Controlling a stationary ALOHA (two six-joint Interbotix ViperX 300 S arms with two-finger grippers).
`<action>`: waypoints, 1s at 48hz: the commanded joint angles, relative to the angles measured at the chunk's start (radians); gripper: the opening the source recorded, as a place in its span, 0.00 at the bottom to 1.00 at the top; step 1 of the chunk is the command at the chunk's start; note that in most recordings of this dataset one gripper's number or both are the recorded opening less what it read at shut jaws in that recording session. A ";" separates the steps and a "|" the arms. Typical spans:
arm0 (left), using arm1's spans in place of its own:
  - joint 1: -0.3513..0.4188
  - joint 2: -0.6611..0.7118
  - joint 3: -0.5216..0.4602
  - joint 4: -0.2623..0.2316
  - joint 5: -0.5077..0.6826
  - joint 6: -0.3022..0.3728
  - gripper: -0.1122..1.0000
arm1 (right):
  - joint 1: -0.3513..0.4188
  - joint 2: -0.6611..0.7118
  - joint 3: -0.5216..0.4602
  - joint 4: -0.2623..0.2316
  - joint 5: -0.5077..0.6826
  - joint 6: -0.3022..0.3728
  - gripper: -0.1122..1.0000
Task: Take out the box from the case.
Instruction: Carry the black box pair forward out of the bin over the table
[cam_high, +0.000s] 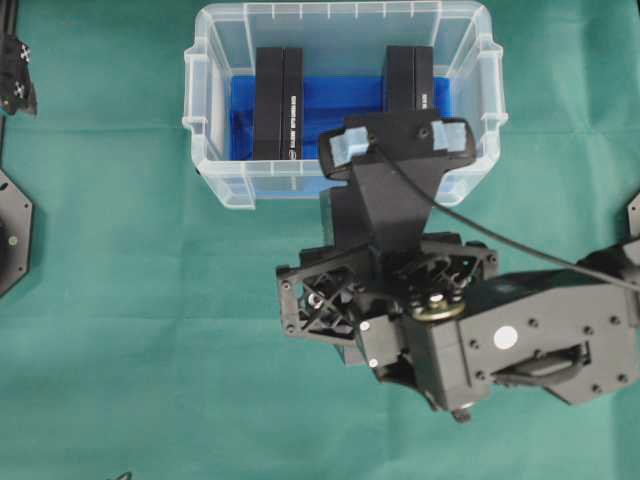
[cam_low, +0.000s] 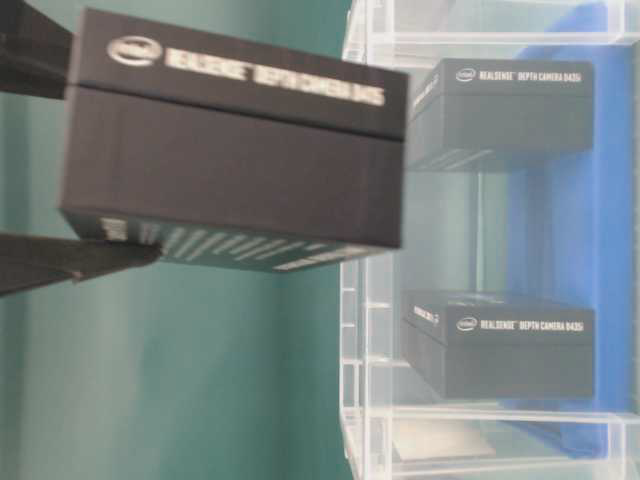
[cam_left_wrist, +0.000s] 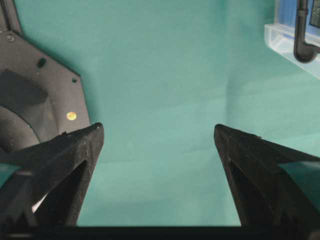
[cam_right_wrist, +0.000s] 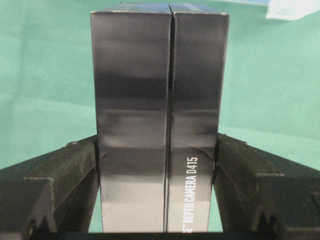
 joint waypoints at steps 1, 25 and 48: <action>-0.003 0.002 -0.011 0.000 -0.003 -0.002 0.96 | 0.005 -0.018 -0.026 -0.003 0.002 0.000 0.71; -0.005 0.002 -0.011 0.000 -0.005 0.002 0.96 | 0.005 0.011 0.067 0.043 -0.051 0.041 0.71; -0.011 0.002 -0.009 0.000 -0.005 0.000 0.96 | 0.000 0.011 0.295 0.110 -0.308 0.140 0.71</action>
